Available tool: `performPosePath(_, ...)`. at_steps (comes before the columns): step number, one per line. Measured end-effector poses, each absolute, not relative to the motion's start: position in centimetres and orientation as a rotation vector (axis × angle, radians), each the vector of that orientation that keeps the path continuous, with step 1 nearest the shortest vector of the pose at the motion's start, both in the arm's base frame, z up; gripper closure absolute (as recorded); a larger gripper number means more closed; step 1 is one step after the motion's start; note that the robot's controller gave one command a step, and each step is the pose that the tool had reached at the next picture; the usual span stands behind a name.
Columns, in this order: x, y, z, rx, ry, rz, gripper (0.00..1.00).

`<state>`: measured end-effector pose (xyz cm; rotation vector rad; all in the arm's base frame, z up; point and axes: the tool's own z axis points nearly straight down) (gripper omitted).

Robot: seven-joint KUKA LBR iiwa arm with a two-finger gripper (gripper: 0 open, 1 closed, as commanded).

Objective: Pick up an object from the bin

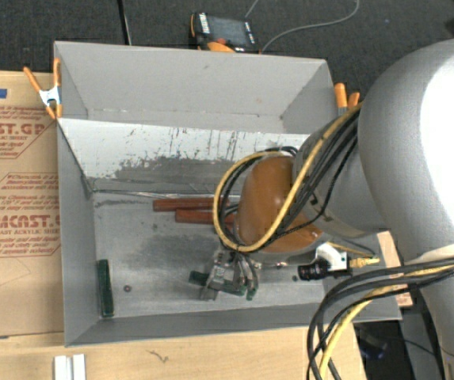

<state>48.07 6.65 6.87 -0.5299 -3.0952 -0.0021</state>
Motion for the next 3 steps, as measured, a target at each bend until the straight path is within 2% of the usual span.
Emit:
performPosePath(1,48.08,6.7,8.95,-0.53,-3.097,-0.002,1.0)
performPosePath(3,48.02,6.81,9.88,-0.528,-3.096,-0.001,1.0)
